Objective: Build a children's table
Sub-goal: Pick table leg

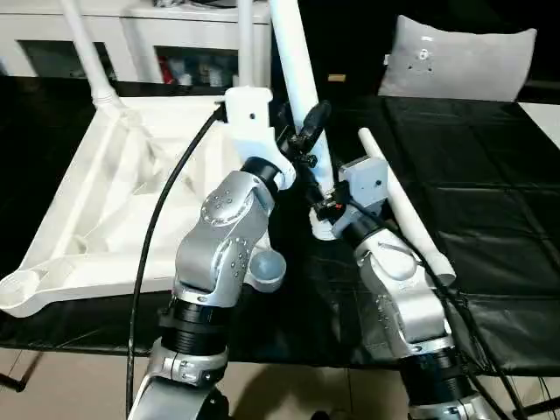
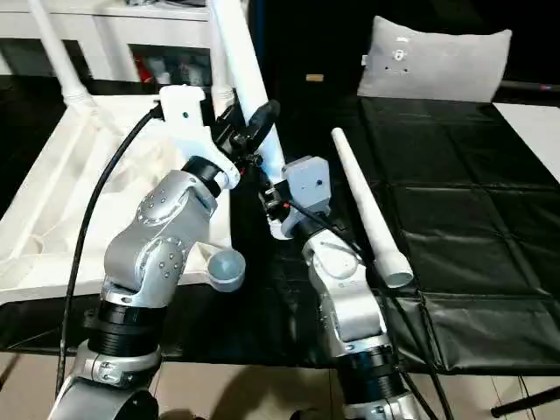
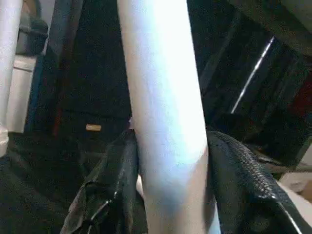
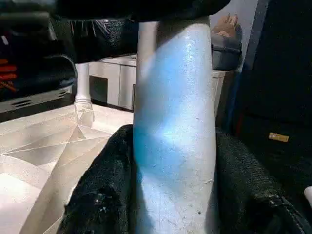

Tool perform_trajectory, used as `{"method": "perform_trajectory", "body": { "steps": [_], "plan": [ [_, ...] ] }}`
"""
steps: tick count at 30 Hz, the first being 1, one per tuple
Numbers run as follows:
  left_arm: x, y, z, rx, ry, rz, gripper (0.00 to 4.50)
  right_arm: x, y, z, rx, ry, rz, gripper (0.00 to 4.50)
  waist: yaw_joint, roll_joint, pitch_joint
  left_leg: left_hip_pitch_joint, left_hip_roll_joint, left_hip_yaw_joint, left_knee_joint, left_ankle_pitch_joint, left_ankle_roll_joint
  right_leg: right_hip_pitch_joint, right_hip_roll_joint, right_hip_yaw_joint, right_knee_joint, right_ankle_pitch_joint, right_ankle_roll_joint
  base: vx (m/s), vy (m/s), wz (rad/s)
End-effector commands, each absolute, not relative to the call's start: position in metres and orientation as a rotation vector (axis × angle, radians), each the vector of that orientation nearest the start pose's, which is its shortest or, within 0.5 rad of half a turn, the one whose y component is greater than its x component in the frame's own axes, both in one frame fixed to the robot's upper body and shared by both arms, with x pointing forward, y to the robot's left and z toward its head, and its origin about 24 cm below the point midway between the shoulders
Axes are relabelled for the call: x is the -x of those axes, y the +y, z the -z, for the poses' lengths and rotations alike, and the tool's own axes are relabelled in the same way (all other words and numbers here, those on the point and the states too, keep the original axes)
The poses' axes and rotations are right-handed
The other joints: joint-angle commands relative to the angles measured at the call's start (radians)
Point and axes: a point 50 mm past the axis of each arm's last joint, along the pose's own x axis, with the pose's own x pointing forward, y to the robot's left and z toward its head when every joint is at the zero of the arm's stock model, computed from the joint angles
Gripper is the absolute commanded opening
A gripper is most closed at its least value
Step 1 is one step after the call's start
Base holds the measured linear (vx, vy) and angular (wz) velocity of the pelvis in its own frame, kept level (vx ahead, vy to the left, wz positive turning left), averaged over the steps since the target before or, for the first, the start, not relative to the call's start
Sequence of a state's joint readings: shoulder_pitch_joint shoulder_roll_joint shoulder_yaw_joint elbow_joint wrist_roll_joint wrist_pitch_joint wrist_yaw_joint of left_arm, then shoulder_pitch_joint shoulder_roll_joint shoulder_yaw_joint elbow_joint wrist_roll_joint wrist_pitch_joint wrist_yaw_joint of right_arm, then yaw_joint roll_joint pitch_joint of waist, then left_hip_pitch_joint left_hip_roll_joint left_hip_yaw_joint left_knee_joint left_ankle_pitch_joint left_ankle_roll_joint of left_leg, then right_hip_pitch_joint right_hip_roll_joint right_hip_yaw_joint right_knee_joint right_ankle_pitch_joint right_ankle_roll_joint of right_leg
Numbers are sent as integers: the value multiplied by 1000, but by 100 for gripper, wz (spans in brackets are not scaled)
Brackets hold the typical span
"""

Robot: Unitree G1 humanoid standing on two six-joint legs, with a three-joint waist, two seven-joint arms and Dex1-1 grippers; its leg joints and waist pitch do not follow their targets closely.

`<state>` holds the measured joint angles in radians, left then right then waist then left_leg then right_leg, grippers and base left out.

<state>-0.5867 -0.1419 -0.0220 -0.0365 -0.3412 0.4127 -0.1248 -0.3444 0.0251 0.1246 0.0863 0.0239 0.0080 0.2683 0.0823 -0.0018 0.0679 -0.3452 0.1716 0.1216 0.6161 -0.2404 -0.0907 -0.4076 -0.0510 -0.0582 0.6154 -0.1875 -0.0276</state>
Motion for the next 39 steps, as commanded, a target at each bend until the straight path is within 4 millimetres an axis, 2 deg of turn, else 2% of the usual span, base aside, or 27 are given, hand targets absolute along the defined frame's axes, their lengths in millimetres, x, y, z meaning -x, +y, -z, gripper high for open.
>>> {"method": "perform_trajectory", "body": {
  "steps": [1,3,4,6,7,10,12,14,16,30,32,39],
  "plan": [
    [-317,40,-178,398,-134,568,192,-303,-72,-118,22,-271,-496,185,-6,1,-72,-15,38,7,-70,8,52,76,-78,55,-56,-23,-195,0,0,0],
    [-316,41,-177,444,-123,567,191,-302,-72,-117,35,-276,-496,185,-5,-1,-72,-16,37,7,-70,7,54,76,-78,55,-57,-27,-193,0,0,0],
    [-316,42,-177,440,-124,566,189,-302,-72,-116,35,-274,-496,185,-6,-7,-72,-15,37,9,-69,10,54,76,-77,55,-58,-27,-194,0,0,0],
    [-316,42,-177,426,-126,563,186,-302,-72,-115,36,-271,-495,185,-5,-3,-72,-15,37,8,-69,15,57,75,-77,55,-55,-25,-192,0,0,0],
    [-316,42,-176,425,-126,563,185,-302,-73,-115,36,-271,-495,185,-6,-12,-72,-16,37,9,-69,15,60,76,-76,55,-57,-27,-189,0,0,0],
    [-318,47,-177,411,-135,542,184,-304,-74,-115,44,-268,-481,185,-6,-6,-72,-15,37,9,-68,25,67,73,-77,54,-56,-33,-184,0,0,0],
    [-320,52,-178,421,-141,517,184,-306,-75,-117,51,-270,-476,185,-6,-8,-72,-16,37,9,-68,26,67,74,-77,54,-56,-31,-182,0,0,0],
    [-323,58,-179,411,-152,491,184,-307,-76,-118,51,-266,-468,185,-7,-15,-73,-17,36,10,-68,29,69,76,-78,55,-55,-32,-180,0,0,0],
    [-325,63,-179,417,-160,462,184,-309,-78,-117,59,-258,-458,185,-9,-10,-72,-16,36,9,-68,33,70,74,-76,53,-54,-32,-178,0,0,0],
    [-333,77,-176,395,-168,363,182,-313,-79,-110,122,-193,-479,185,-27,-13,-75,-19,34,9,-64,43,85,78,-77,50,-54,-25,-192,0,0,0],
    [-334,78,-176,393,-167,357,182,-313,-80,-108,136,-176,-491,240,-28,-16,-75,-19,34,10,-64,39,84,79,-77,50,-56,-35,-192,0,0,0],
    [-336,80,-174,388,-164,352,182,-312,-85,-107,88,-142,-524,300,-28,-13,-75,-19,35,9,-64,38,92,79,-77,49,-55,-31,-195,0,0,0]
  ]
}}
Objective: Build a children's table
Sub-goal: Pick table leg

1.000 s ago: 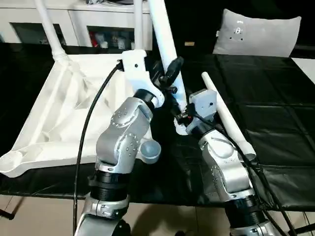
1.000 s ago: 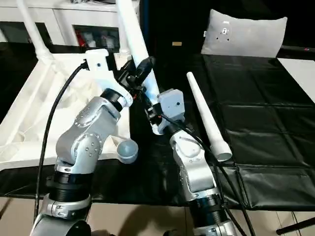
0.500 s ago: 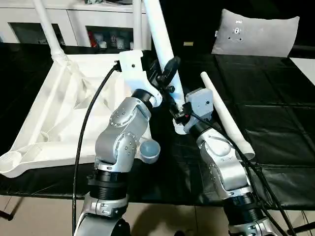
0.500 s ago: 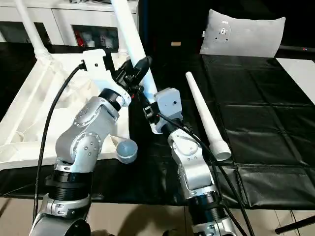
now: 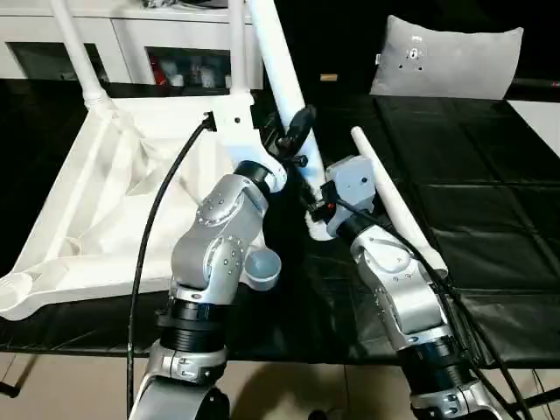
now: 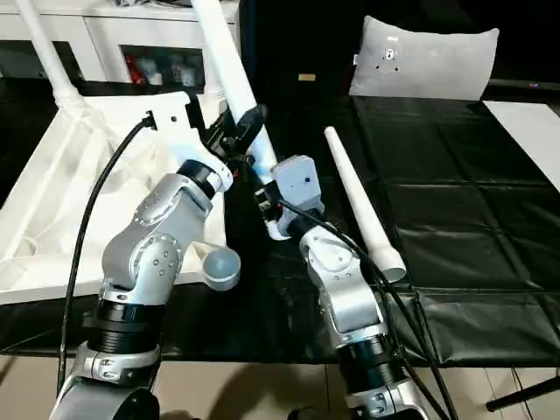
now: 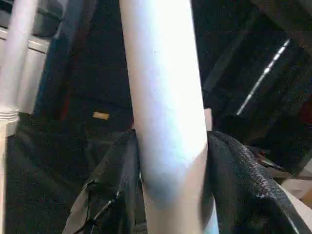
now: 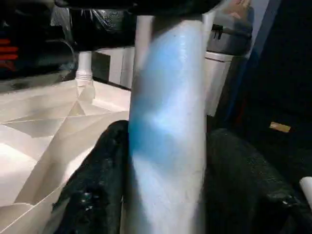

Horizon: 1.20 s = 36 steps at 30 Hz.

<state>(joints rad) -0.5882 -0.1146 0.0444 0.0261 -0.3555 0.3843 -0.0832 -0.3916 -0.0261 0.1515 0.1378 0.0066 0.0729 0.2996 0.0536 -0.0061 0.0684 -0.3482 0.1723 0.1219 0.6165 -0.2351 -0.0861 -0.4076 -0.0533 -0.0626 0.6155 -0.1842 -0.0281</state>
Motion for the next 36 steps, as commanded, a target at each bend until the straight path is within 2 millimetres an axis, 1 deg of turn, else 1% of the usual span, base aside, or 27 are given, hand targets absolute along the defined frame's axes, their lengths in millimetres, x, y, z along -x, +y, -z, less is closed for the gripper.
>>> {"method": "perform_trajectory", "body": {
  "steps": [1,5,6,8,9,10,11,12,13,14,15,16,17,18,19,20,22,23,24,25,27,28,30,31,33,35,36],
  "plan": [
    [-336,81,-174,386,-163,350,182,-312,-86,-107,84,-136,-536,307,0,-9,-72,-16,33,9,-65,33,90,78,-74,54,-56,-33,-194,0,0,0],
    [-337,82,-174,380,-160,351,182,-311,-87,-107,96,-131,-561,351,1,-9,-72,-15,35,9,-65,33,93,76,-75,53,-56,-44,-199,0,0,0],
    [-338,83,-174,375,-160,349,182,-310,-88,-108,88,-128,-581,351,1,-9,-72,-15,36,8,-65,34,92,76,-75,52,-56,-43,-199,0,0,0],
    [-339,85,-173,367,-157,351,182,-308,-90,-108,76,-118,-617,379,2,-12,-70,-14,36,8,-65,27,98,77,-75,53,-56,-44,-201,0,0,0],
    [-339,86,-173,356,-153,360,182,-305,-94,-109,52,-100,-660,379,2,-17,-71,-14,36,9,-64,35,102,78,-75,53,-56,-33,-201,0,0,0],
    [-339,86,-173,356,-153,360,182,-305,-94,-109,52,-100,-660,388,2,-17,-71,-14,36,9,-64,35,102,78,-75,53,-56,-33,-201,0,0,0],
    [-340,89,-172,337,-143,379,182,-303,-101,-111,-20,-70,-718,396,4,-15,-69,-14,36,8,-65,39,117,77,-74,52,-55,-28,-205,0,0,0],
    [-341,89,-171,338,-125,408,182,-302,-108,-114,-70,-51,-753,412,4,-18,-68,-13,36,8,-65,37,125,78,-74,53,-56,-30,-205,0,0,0],
    [-341,89,-170,343,-113,426,182,-302,-111,-116,-91,-43,-767,423,7,-16,-68,-12,38,6,-65,41,132,77,-75,53,-54,-32,-208,0,0,0],
    [-341,89,-169,325,-102,454,182,-302,-117,-117,-99,-30,-778,423,6,-17,-67,-12,39,6,-65,44,133,75,-76,52,-56,-37,-209,0,0,0],
    [-341,89,-169,325,-102,454,181,-302,-117,-117,-99,-30,-778,440,7,-17,-68,-13,39,7,-64,51,131,73,-78,52,-56,-47,-215,0,0,0],
    [-341,90,-168,310,-96,472,181,-303,-121,-118,-104,-21,-785,440,7,-18,-68,-12,38,8,-63,52,130,74,-78,51,-57,-51,-217,0,0,0],
    [-341,90,-168,316,-78,506,181,-305,-131,-120,-105,-3,-788,446,8,-18,-68,-13,38,8,-64,53,128,74,-79,51,-57,-55,-218,0,0,0],
    [-341,90,-168,316,-78,506,181,-305,-131,-120,-105,-3,-788,449,9,-19,-69,-12,36,9,-63,54,125,76,-78,50,-57,-63,-221,0,0,0],
    [-341,90,-169,334,-73,545,181,-305,-138,-122,-108,12,-800,450,9,-20,-67,-14,36,10,-63,49,121,75,-78,51,-60,-75,-221,0,0,0],
    [-340,89,-171,353,-68,578,181,-305,-141,-123,-111,20,-808,450,11,-25,-67,-13,34,10,-64,50,120,77,-78,50,-58,-83,-221,0,0,0],
    [-340,88,-173,373,-63,617,181,-305,-145,-124,-114,29,-818,450,12,-23,-67,-13,35,10,-63,49,118,74,-79,49,-60,-98,-219,0,0,0],
    [-339,87,-174,379,-62,657,181,-305,-148,-125,-115,37,-827,450,11,-24,-67,-14,35,11,-63,50,119,74,-79,49,-61,-98,-218,0,0,0],
    [-337,85,-178,396,-55,735,181,-307,-154,-126,-125,49,-830,450,12,-28,-66,-15,34,11,-63,52,119,75,-79,49,-61,-102,-215,0,0,0],
    [-336,84,-180,404,-51,784,181,-307,-158,-128,-133,56,-830,450,13,-25,-67,-13,33,11,-63,62,120,74,-79,49,-59,-100,-218,0,0,0],
    [-335,83,-187,446,-51,877,181,-308,-165,-134,-185,54,-844,450,13,-25,-67,-12,33,11,-63,57,120,73,-79,48,-59,-106,-223,0,0,0],
    [-335,84,-190,464,-51,908,181,-307,-166,-137,-214,50,-859,450,15,-20,-67,-11,33,10,-62,62,120,73,-79,48,-59,-96,-229,0,0,0],
    [-334,83,-196,481,-58,967,181,-304,-170,-143,-291,55,-918,450,16,-23,-68,-13,33,11,-61,66,125,76,-79,47,-58,-84,-237,0,0,0],
    [-334,83,-197,482,-59,978,181,-303,-170,-144,-303,58,-937,450,14,-28,-67,-12,31,12,-62,63,130,77,-76,47,-60,-85,-237,0,0,0],
    [-334,82,-199,484,-61,998,181,-301,-171,-145,-321,66,-971,450,18,-25,-69,-13,34,11,-60,70,139,77,-79,46,-58,-84,-238,0,0,0],
    [-331,80,-206,518,-68,1070,181,-297,-174,-148,-358,93,-1037,450,20,-31,-69,-14,34,12,-60,78,140,79,-80,46,-60,-92,-237,0,0,0],
    [-330,80,-209,540,-70,1093,181,-297,-175,-148,-369,102,-1053,450,21,-30,-69,-13,34,12,-60,79,137,79,-80,45,-58,-94,-238,0,0,0]
  ]
}}
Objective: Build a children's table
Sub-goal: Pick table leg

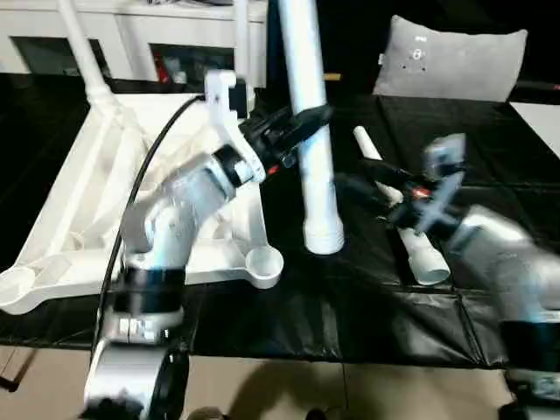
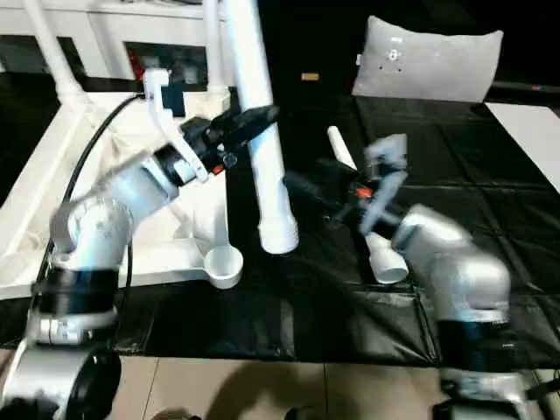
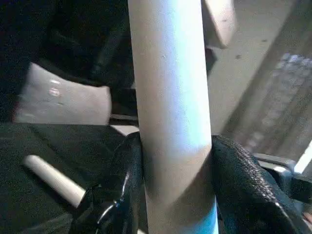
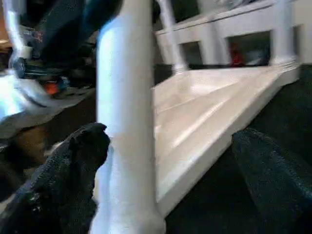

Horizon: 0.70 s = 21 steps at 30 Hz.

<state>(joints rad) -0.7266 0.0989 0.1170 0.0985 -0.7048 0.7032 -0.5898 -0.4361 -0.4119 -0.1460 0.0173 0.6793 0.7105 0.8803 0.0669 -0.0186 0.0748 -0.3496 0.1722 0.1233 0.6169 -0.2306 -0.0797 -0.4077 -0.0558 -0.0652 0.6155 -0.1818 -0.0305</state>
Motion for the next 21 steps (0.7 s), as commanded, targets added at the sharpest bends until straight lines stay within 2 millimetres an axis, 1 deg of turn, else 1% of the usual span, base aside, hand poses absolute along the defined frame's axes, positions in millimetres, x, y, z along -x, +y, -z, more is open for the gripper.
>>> {"method": "perform_trajectory", "body": {
  "steps": [1,5,6,7,9,12,13,15,17,18,19,20,21],
  "plan": [
    [-330,80,-210,560,-71,1106,181,-296,-175,-148,-376,110,-1061,450,9,-16,-76,-13,33,11,-60,78,130,78,-77,47,-59,-102,-236,0,0,0],
    [-328,80,-216,626,-79,1153,181,-292,-174,-150,-414,115,-1113,450,14,-21,-74,-13,33,12,-60,66,119,77,-77,46,-63,-133,-228,0,0,0],
    [-327,81,-219,684,-89,1181,180,-288,-172,-153,-445,115,-1152,450,17,-20,-75,-12,32,13,-60,66,117,78,-77,47,-64,-142,-226,0,0,0],
    [-327,81,-220,694,-90,1185,180,-287,-172,-153,-450,115,-1159,450,21,-20,-75,-13,33,13,-60,67,115,78,-78,46,-65,-145,-224,0,0,0],
    [-325,82,-222,713,-92,1217,180,-283,-170,-156,-473,121,-1207,450,26,-18,-75,-11,34,12,-60,73,114,75,-76,46,-65,-147,-217,0,0,0],
    [-322,80,-224,707,-87,1267,180,-279,-167,-156,-486,138,-1255,450,32,-16,-77,-10,34,11,-60,84,113,75,-77,46,-63,-138,-209,0,0,0],
    [-321,79,-224,705,-85,1276,180,-279,-167,-156,-486,142,-1262,450,33,-17,-78,-11,34,11,-60,86,113,75,-76,46,-62,-134,-208,0,0,0],
    [-320,78,-224,697,-81,1291,180,-278,-165,-155,-480,153,-1269,450,34,-15,-77,-12,34,11,-61,82,107,75,-77,46,-64,-143,-205,0,0,0],
    [-319,76,-224,676,-77,1302,180,-278,-164,-154,-470,164,-1272,450,35,-17,-77,-13,34,12,-62,79,97,76,-78,46,-66,-157,-196,0,0,0],
    [-316,71,-223,609,-74,1327,180,-278,-159,-150,-432,201,-1279,450,35,-17,-77,-13,34,11,-62,79,92,76,-78,46,-66,-159,-192,0,0,0],
    [-315,69,-223,594,-74,1333,180,-278,-157,-147,-408,217,-1276,450,37,-20,-78,-11,36,10,-64,84,92,75,-77,45,-65,-163,-183,0,0,0],
    [-315,69,-223,587,-74,1335,180,-278,-156,-146,-393,227,-1273,420,36,-19,-78,-12,36,10,-63,88,88,75,-77,46,-64,-158,-180,0,0,0],
    [-315,68,-223,580,-72,1338,180,-279,-154,-143,-383,242,-1258,420,35,-20,-77,-12,37,11,-63,90,84,75,-78,47,-64,-156,-177,0,0,0]
  ]
}}
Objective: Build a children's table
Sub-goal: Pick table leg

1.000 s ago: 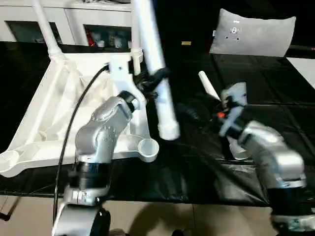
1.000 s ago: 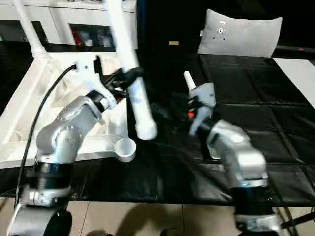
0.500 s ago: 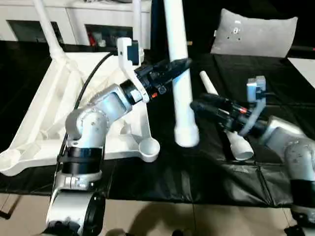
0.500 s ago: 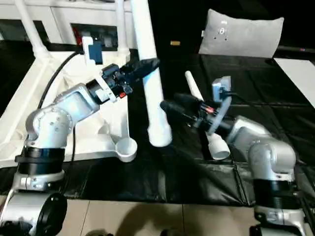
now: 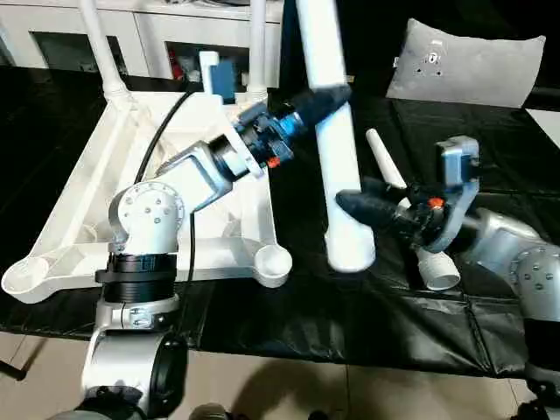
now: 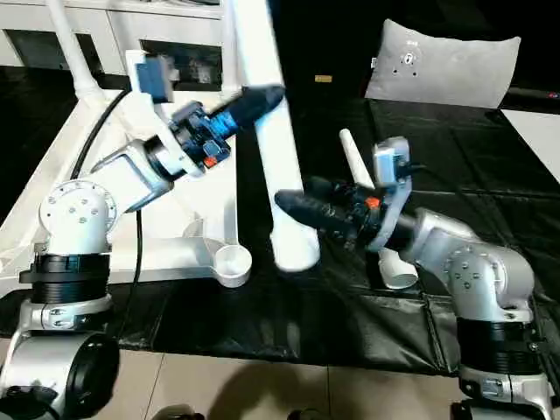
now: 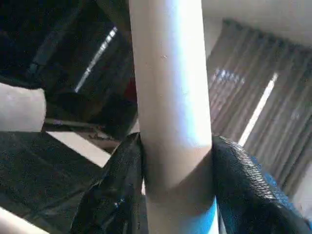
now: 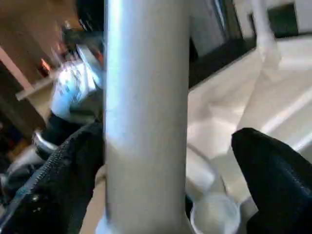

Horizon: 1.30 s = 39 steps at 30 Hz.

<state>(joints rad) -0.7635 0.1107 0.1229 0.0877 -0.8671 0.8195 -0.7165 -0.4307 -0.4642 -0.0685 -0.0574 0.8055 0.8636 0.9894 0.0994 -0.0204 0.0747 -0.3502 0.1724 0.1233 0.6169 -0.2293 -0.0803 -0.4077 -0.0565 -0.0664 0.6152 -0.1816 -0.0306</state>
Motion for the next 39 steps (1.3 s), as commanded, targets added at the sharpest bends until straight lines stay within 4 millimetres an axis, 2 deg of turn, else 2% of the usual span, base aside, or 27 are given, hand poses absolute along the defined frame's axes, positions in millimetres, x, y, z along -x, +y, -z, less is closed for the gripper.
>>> {"method": "perform_trajectory", "body": {
  "steps": [1,3,4,5,6,7,15,23,25,29,31,39],
  "plan": [
    [-315,68,-223,580,-72,1338,180,-279,-154,-143,-383,242,-1258,413,2,-18,-78,-12,36,11,-63,88,84,76,-78,48,-64,-156,-178,0,0,0],
    [-314,68,-222,572,-69,1346,180,-279,-153,-142,-387,247,-1263,395,1,-15,-76,-14,35,11,-64,74,76,76,-78,49,-65,-161,-178,0,0,0],
    [-313,67,-221,569,-68,1348,180,-278,-153,-142,-388,248,-1266,381,1,-16,-76,-14,34,12,-64,65,73,77,-78,49,-67,-169,-176,0,0,0],
    [-313,67,-221,565,-65,1350,180,-278,-152,-142,-391,251,-1269,370,1,-12,-76,-13,34,12,-64,62,71,77,-77,48,-67,-173,-176,0,0,0],
    [-312,67,-220,561,-64,1352,180,-277,-152,-141,-391,253,-1272,370,0,-14,-76,-13,35,12,-64,58,69,77,-77,48,-68,-177,-175,0,0,0],
    [-312,67,-220,557,-62,1355,180,-277,-152,-141,-390,254,-1273,366,1,-10,-77,-13,35,11,-64,60,67,77,-77,48,-67,-171,-176,0,0,0],
    [-312,65,-218,541,-60,1362,180,-276,-152,-135,-379,270,-1253,295,0,-12,-79,-13,35,11,-63,66,68,79,-76,48,-64,-144,-187,0,0,0],
    [-310,64,-217,531,-59,1363,180,-276,-152,-131,-368,282,-1237,245,2,-13,-83,-14,35,11,-61,76,68,80,-77,48,-60,-123,-192,0,0,0],
    [-309,64,-216,531,-60,1361,180,-276,-152,-130,-361,287,-1235,213,1,-15,-84,-14,35,12,-61,72,67,80,-77,48,-61,-129,-190,0,0,0],
    [-310,63,-213,527,-39,1341,179,-275,-151,-128,-359,291,-1231,198,2,-14,-84,-13,35,12,-61,75,67,80,-77,48,-61,-130,-188,0,0,0],
    [-309,63,-211,520,-27,1333,179,-274,-150,-127,-358,292,-1227,194,3,-10,-85,-14,36,11,-60,77,67,80,-77,48,-59,-121,-190,0,0,0],
    [-309,62,-210,513,-20,1323,179,-273,-151,-124,-356,295,-1216,193,4,-15,-86,-14,35,12,-59,79,71,81,-76,48,-58,-116,-194,0,0,0]
  ]
}}
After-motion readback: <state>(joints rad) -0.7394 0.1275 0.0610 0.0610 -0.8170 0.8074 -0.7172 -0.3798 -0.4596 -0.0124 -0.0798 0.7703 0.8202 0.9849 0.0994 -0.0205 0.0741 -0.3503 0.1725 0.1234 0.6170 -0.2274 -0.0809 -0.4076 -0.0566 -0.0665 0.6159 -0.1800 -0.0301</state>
